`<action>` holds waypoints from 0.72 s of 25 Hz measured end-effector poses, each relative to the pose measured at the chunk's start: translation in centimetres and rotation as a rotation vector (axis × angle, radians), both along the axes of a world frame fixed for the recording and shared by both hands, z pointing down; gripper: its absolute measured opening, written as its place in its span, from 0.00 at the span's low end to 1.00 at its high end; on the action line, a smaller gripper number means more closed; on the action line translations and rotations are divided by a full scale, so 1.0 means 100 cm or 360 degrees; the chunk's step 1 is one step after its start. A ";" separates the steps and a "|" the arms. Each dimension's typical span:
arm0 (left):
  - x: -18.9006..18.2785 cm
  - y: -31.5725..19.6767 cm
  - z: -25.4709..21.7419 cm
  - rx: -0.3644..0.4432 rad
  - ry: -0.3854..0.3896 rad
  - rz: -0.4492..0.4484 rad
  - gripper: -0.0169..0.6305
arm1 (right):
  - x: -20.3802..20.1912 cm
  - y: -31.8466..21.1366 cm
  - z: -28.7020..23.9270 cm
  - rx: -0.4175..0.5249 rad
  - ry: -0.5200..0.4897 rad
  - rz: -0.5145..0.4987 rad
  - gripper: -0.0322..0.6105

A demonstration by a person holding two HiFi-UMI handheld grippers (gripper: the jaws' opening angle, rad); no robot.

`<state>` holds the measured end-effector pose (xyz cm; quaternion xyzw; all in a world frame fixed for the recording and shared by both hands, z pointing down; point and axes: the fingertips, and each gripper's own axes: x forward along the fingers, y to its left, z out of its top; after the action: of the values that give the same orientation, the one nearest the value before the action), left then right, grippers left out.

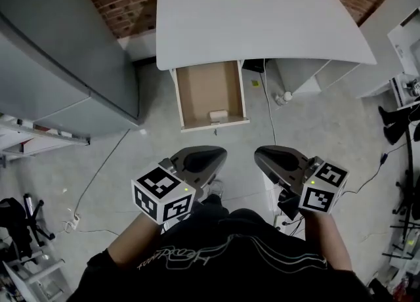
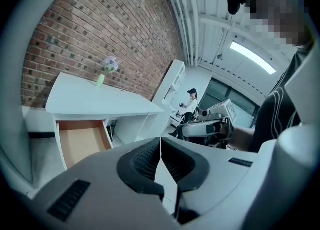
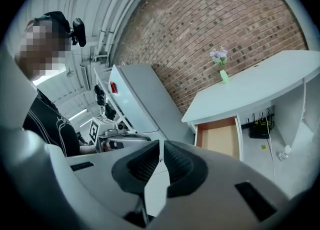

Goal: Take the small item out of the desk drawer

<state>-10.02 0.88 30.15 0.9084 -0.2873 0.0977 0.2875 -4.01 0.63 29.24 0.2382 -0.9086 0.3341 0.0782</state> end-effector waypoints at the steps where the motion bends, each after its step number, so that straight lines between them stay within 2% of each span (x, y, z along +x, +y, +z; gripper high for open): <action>1: -0.004 -0.009 0.009 0.0005 -0.0031 0.0007 0.06 | -0.001 -0.005 0.008 -0.0022 0.0001 0.0012 0.14; 6: -0.011 -0.049 0.050 0.0032 -0.0209 0.0064 0.06 | 0.005 -0.027 0.043 -0.0113 0.0002 0.0046 0.14; 10: -0.003 -0.077 0.075 -0.0057 -0.0234 0.0096 0.06 | 0.015 -0.050 0.057 -0.0147 -0.0013 0.0075 0.14; 14: 0.005 -0.103 0.104 -0.0070 -0.0380 0.0151 0.06 | 0.026 -0.070 0.065 -0.0163 -0.0019 0.0073 0.14; 18: 0.017 -0.139 0.128 -0.0108 -0.0428 0.0188 0.06 | 0.046 -0.099 0.085 -0.0236 -0.0032 0.0119 0.14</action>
<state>-8.36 -13.04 43.00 0.8923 -0.2658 0.2449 0.2705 0.61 -9.25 37.72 0.2623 -0.8725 0.4055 0.0741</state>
